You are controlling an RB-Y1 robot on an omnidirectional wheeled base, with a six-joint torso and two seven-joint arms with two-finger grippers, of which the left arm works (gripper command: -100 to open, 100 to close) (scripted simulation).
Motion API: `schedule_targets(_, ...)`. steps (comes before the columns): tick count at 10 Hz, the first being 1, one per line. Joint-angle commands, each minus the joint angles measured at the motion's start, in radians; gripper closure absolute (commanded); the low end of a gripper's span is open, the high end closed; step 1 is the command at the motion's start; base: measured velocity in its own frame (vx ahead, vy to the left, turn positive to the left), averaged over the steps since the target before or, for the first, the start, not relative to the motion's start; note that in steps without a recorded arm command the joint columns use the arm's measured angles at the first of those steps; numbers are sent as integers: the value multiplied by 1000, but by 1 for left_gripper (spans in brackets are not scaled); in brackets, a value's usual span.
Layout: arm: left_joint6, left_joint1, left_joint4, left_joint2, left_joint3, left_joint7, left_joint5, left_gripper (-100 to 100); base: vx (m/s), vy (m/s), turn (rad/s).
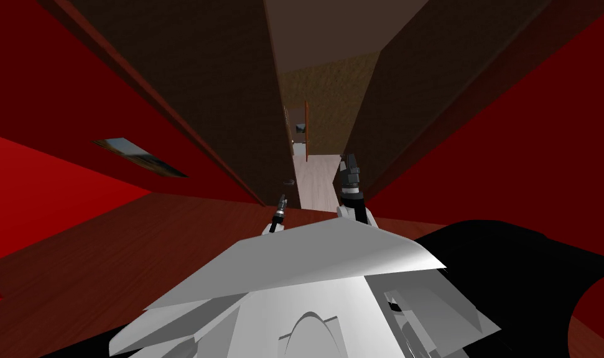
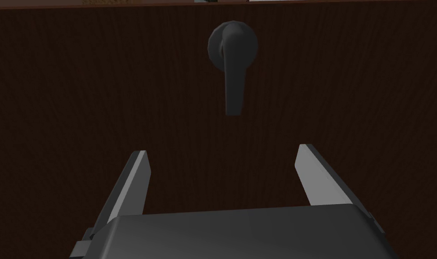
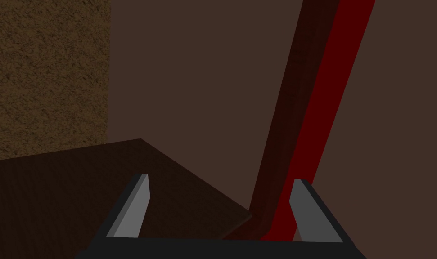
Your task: Push the door open
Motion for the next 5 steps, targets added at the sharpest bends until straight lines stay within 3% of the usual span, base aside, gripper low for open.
schedule_targets(1,-6,-13,33,-1,-4,5,1,-100,144,57,-39)
schedule_targets(3,-12,-26,66,-6,-8,7,2,-100,155,46,-39)
schedule_targets(5,-12,-26,68,-6,-8,8,1,-100,67,35,-13)
